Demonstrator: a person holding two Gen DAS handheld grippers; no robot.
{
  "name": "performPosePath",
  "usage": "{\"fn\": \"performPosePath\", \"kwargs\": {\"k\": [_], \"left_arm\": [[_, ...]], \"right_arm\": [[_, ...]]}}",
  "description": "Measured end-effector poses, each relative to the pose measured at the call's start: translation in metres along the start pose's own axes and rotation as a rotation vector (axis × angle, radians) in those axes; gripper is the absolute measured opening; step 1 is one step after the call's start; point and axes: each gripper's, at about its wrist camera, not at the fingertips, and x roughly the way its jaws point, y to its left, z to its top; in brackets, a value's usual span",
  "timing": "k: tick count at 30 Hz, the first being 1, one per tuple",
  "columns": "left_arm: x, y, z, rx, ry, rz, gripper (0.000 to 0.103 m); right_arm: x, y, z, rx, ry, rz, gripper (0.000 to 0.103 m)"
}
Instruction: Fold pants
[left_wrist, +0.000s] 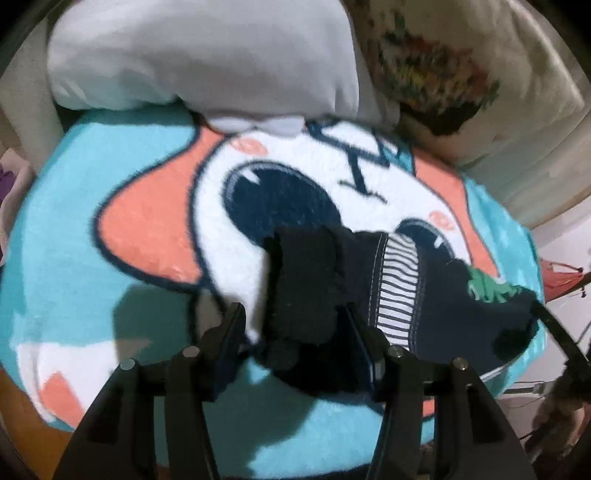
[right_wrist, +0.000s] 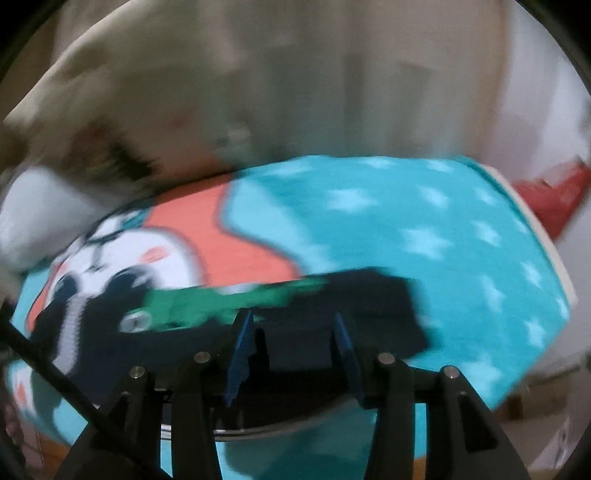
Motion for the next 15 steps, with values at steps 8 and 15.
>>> {"fn": "performPosePath", "kwargs": {"k": [8, 15], "left_arm": [[-0.055, 0.038, -0.025, -0.014, -0.078, 0.115, 0.054], [-0.087, 0.081, -0.042, -0.081, -0.122, 0.166, 0.054]], "right_arm": [[0.031, 0.167, -0.006, -0.273, 0.152, 0.435, 0.048], [0.079, 0.27, -0.038, -0.406, 0.269, 0.455, 0.046]]}}
